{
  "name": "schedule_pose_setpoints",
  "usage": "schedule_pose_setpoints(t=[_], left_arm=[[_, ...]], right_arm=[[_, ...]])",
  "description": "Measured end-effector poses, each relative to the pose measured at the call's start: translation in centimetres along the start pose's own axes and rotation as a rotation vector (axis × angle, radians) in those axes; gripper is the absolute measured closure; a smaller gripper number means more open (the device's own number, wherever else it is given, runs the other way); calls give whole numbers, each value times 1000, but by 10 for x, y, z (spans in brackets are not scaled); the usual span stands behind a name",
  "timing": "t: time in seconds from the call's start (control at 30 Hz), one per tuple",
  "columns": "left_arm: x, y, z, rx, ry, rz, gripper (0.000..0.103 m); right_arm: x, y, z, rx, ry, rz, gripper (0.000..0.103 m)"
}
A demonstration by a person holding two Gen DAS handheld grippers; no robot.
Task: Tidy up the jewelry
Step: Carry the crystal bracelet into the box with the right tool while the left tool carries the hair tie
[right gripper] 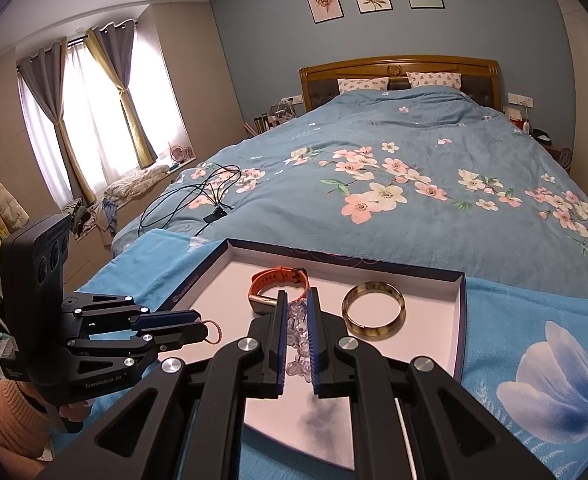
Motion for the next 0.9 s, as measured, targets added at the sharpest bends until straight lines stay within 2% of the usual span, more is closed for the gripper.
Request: schedule_pose_setpoints(t=[0.67, 0.9], left_arm=[[-10, 29, -3, -12, -9, -50, 89], [-10, 48, -12, -32, -26, -90, 89]], right_arm=[[-7, 34, 8, -16, 25, -26, 95], [2, 41, 21, 9, 45, -63, 95]])
Point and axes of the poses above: each gripper's, at about its wrist camera, not at the fingertips, and y roughly the way its jaws point, z to its right, x to its underside, the point moved 6 cm from there along y, roughly the way its jaws point, and after that the axes turned 4 degrees about -z, right-handed, at the moved point
